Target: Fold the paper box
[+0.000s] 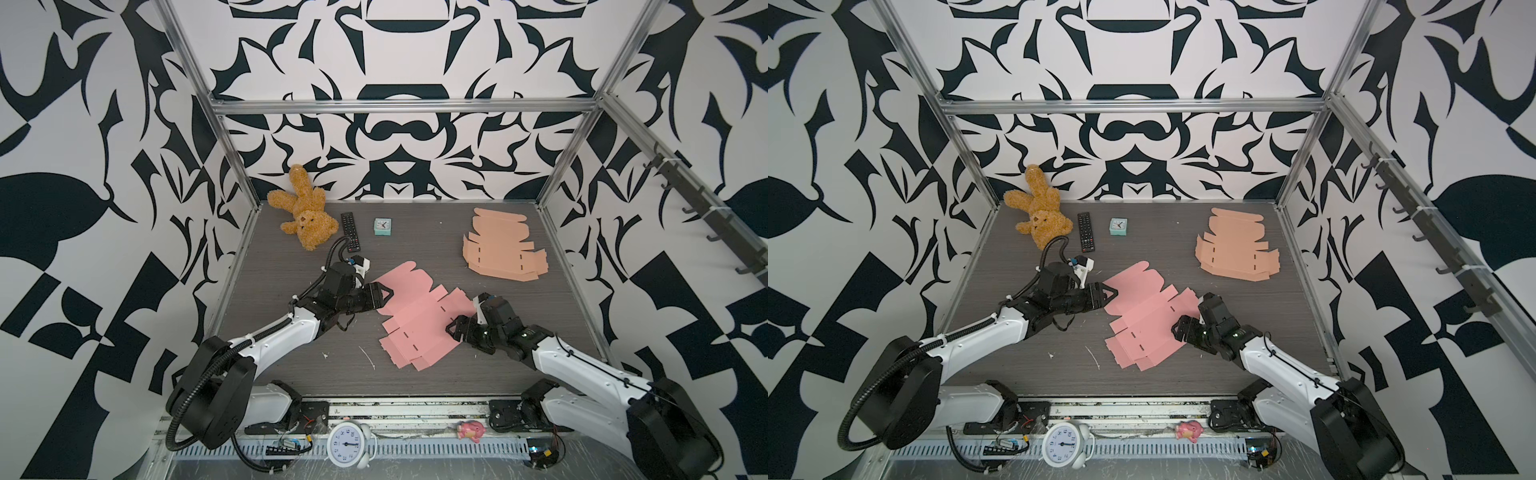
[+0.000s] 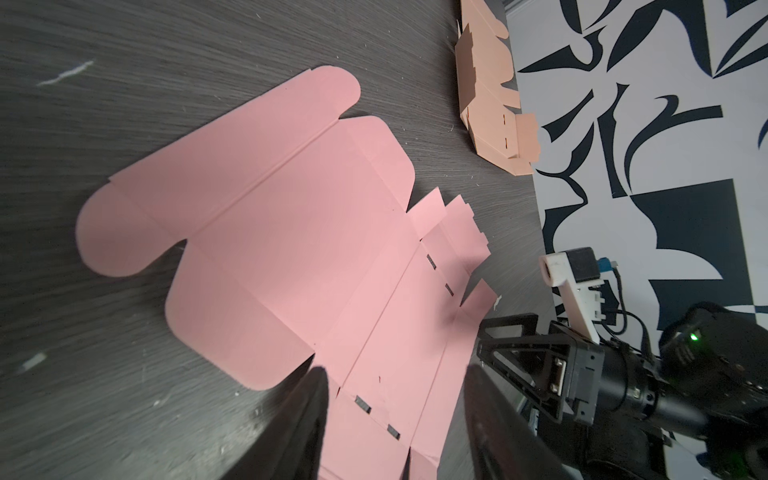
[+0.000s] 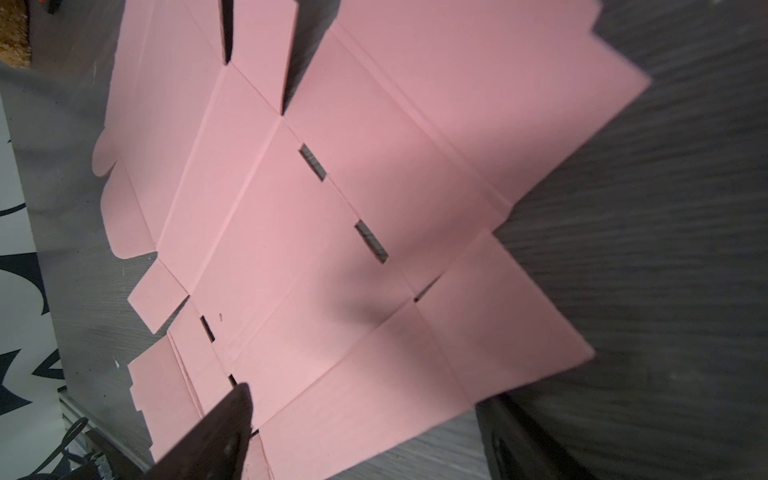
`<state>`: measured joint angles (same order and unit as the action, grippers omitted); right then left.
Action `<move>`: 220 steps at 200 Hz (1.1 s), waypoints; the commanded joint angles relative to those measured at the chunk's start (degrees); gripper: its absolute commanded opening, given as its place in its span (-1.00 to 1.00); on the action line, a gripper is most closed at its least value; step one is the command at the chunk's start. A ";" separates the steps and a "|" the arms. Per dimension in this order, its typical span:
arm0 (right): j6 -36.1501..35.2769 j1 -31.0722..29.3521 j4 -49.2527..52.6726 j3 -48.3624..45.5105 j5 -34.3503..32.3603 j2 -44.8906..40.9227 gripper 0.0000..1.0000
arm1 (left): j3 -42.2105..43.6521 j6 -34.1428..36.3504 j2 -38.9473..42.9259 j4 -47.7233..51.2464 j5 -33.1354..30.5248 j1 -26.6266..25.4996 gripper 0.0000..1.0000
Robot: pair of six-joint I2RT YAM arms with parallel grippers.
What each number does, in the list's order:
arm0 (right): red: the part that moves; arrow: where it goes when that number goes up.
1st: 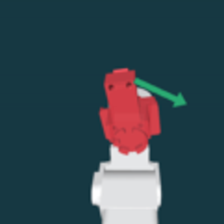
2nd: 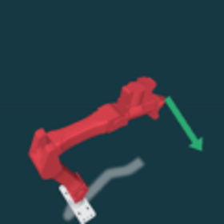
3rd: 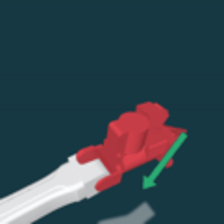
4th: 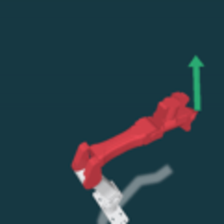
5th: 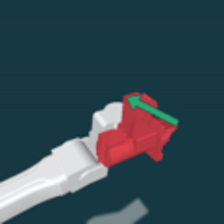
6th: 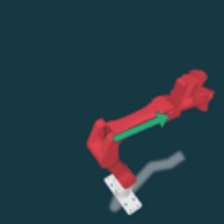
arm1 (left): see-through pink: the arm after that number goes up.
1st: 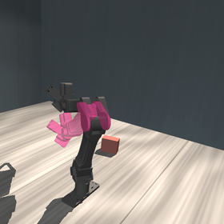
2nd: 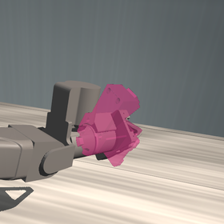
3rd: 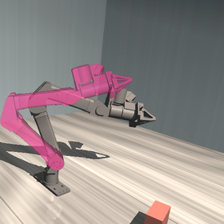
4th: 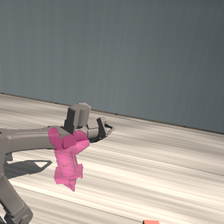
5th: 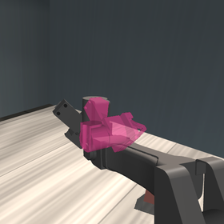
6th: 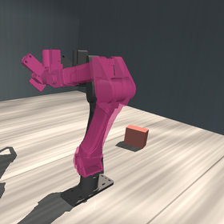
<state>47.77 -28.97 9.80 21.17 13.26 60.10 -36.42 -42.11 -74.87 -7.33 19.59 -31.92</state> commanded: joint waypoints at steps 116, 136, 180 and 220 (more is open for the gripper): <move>-9.83 4.07 -3.71 12.52 1.89 19.74 0.74 | -10.51 4.67 -7.37 9.26 7.48 9.17 0.19; -11.15 4.36 -4.15 15.68 3.27 23.76 0.73 | -10.12 5.18 -7.73 9.74 7.43 10.21 0.20; -11.61 4.28 -6.09 20.99 5.94 30.67 0.69 | -7.83 5.31 -7.37 9.74 7.03 12.77 0.20; -11.65 3.46 -6.25 24.71 6.01 33.00 0.67 | -6.51 5.44 -7.23 9.26 7.54 14.34 0.20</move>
<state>36.86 -24.84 1.91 43.92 18.63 91.68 -44.10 -37.47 -81.93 1.58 26.17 -18.26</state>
